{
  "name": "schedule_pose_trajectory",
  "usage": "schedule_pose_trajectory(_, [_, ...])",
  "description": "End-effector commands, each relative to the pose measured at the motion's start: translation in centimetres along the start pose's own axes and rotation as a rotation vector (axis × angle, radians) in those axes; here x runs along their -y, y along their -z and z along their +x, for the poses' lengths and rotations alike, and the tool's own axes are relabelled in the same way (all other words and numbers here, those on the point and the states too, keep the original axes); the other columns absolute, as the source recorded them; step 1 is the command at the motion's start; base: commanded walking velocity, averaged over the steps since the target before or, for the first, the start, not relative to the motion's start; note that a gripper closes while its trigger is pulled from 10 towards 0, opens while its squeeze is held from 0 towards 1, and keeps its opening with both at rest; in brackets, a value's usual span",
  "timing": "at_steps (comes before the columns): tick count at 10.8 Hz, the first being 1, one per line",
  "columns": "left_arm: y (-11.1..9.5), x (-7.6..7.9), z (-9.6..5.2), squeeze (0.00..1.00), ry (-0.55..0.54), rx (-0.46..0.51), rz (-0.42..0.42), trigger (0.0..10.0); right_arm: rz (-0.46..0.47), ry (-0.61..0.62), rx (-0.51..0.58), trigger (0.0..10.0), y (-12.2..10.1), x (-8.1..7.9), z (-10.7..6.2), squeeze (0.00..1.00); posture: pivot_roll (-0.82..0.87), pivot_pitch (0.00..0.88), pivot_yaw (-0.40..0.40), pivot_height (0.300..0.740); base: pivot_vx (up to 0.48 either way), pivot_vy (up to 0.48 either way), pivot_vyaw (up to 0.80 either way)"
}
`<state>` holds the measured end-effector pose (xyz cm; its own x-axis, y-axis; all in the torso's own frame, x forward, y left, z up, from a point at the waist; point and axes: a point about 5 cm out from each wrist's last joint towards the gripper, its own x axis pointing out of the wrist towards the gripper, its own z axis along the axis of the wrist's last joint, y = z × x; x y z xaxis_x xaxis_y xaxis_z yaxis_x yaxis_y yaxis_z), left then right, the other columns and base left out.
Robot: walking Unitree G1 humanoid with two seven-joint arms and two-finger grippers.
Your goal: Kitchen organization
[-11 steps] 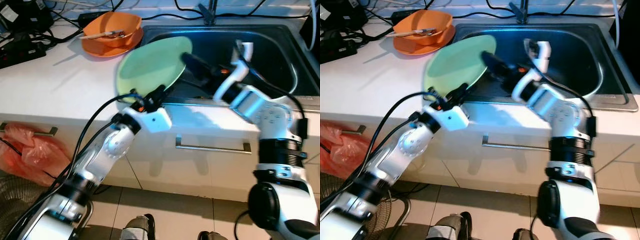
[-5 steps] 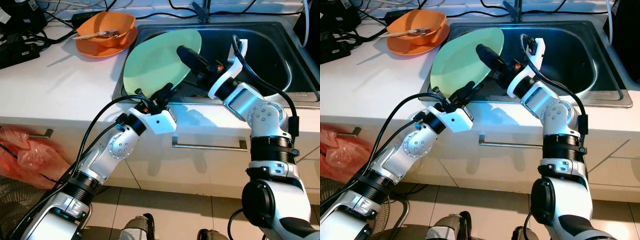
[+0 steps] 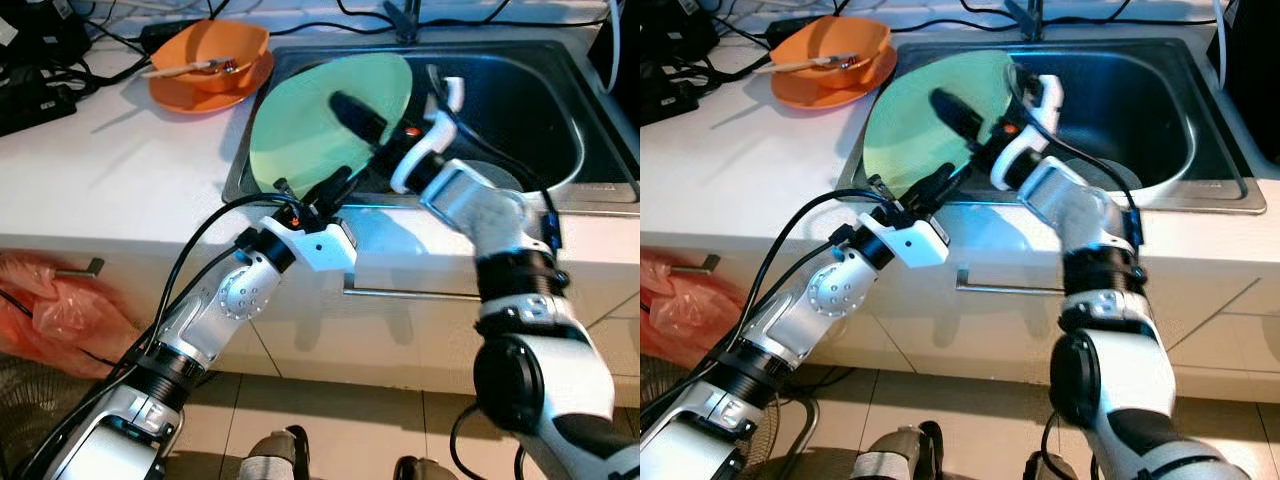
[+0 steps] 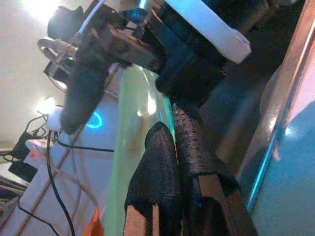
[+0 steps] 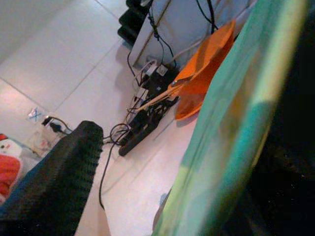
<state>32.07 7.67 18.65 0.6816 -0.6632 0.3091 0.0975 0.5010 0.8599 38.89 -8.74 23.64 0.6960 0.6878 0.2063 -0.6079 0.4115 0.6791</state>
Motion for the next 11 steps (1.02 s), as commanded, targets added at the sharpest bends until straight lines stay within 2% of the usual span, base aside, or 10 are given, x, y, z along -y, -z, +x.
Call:
schedule_pose_trajectory(1, [-1.0, -0.2, 0.5, 0.0, -0.005, 0.056, 0.021, 0.0, -0.028, -0.059, -0.014, 0.0, 0.1, -1.4, 1.3, 0.0, 0.11, 0.182, 0.098, 0.74, 0.0, 0.0, 0.0])
schedule_pose_trajectory(3, [-0.9, -0.3, 0.3, 0.0, -0.007, 0.053, 0.022, 0.0, -0.052, -0.061, -0.005, 0.0, -0.4, -1.2, 1.4, 0.0, 0.11, 0.19, 0.096, 0.74, 0.0, 0.0, 0.0])
schedule_pose_trajectory(7, [-0.5, -0.3, -0.6, 0.0, -0.007, 0.038, 0.047, 0.0, -0.109, 0.098, 0.045, 0.0, -2.1, 0.7, 0.3, 0.0, 0.12, 0.192, 0.087, 0.74, 0.0, 0.0, 0.0])
schedule_pose_trajectory(11, [-0.6, 0.0, -0.8, 0.0, -0.009, 0.039, 0.066, 0.0, -0.125, 0.2, 0.089, 0.0, -3.8, 1.0, 0.1, 0.0, 0.11, 0.187, 0.086, 0.74, 0.0, 0.0, 0.0])
